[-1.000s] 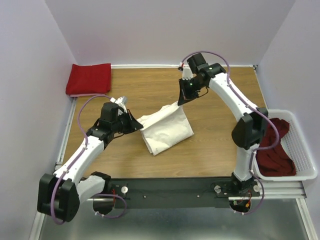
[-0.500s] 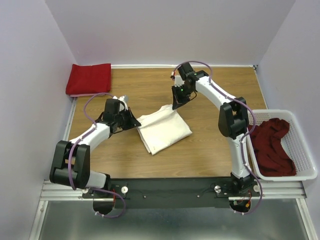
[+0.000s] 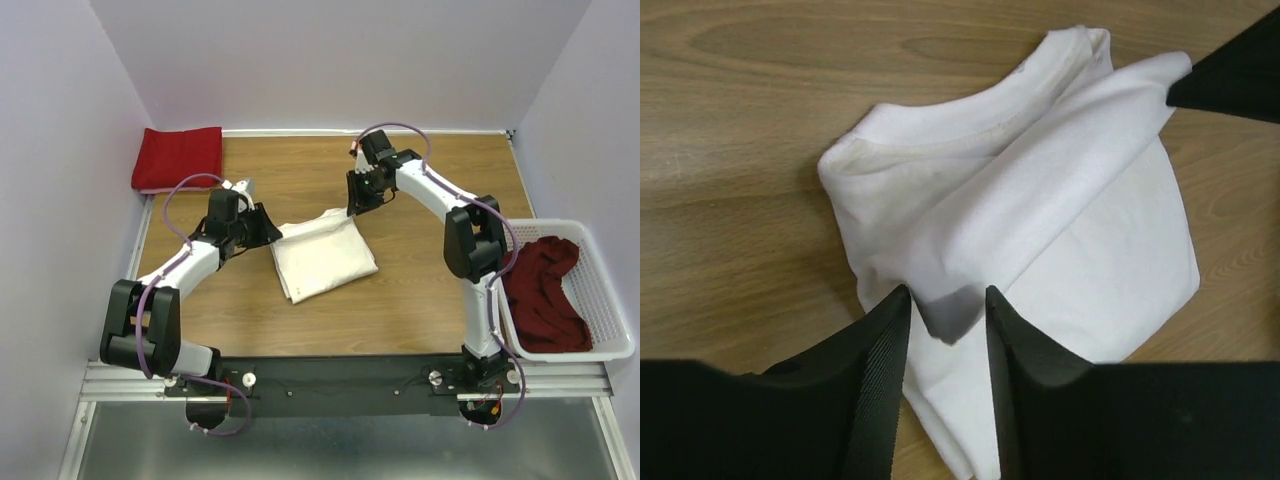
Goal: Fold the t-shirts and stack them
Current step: Fold the tshirt
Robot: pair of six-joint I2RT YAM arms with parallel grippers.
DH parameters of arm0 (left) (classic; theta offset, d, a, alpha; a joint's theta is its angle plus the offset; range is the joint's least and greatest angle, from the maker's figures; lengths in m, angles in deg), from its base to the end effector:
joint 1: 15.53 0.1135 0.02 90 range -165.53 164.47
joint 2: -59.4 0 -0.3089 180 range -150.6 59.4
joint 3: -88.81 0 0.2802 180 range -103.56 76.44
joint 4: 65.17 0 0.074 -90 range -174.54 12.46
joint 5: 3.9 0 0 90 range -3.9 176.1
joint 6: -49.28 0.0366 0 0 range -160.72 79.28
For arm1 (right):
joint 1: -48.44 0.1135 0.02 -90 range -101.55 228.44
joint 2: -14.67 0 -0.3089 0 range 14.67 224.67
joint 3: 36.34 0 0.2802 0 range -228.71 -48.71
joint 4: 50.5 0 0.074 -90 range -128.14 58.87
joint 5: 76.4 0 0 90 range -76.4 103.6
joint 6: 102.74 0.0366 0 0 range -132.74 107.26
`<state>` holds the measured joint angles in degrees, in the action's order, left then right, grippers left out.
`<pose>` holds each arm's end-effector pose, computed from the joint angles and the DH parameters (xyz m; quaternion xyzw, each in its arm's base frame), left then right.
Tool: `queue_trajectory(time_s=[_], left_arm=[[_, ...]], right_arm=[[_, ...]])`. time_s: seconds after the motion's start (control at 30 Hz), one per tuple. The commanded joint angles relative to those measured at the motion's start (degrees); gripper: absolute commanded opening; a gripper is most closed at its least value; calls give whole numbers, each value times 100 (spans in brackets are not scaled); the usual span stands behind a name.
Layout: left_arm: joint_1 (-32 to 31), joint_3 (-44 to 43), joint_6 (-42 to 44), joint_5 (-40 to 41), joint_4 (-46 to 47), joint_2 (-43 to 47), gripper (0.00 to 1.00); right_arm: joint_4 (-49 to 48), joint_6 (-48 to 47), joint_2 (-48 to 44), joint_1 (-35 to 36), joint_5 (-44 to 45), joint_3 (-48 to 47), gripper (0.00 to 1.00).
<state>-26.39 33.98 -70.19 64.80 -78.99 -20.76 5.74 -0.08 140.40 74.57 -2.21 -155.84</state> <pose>0.2963 -0.0704 0.2297 -0.0652 0.8887 -0.3021 0.3385 0.4709 0.2421 0.2370 -0.1453 0.9516 0.2043 0.1779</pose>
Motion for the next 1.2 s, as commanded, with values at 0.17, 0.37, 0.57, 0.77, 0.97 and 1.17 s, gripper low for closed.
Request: queue_trajectory(time_s=[0.17,0.37,0.57,0.77,0.97,1.17], left_arm=[[-57,-307,118,899,-373,755,66],[-759,211,-146,1014,-251,1486,56],[-1095,747,-568,890,750,1012,32],[-497,353,-797,671,1744,-384,14],[-251,-518,-1148,302,1999,-1976,6],[197,-738,-1464,206,2474,-2425,7]], right_arm=[[-1722,421,-1838,-38,810,1790,43],[-3182,526,-2263,-38,-1131,2995,42],[-4255,684,-1825,-38,-2653,3252,42],[-5116,1167,-780,-99,-3112,2812,42],[-6345,2054,336,-354,-3418,2521,42],[-7288,2908,760,-785,-3271,2724,42]])
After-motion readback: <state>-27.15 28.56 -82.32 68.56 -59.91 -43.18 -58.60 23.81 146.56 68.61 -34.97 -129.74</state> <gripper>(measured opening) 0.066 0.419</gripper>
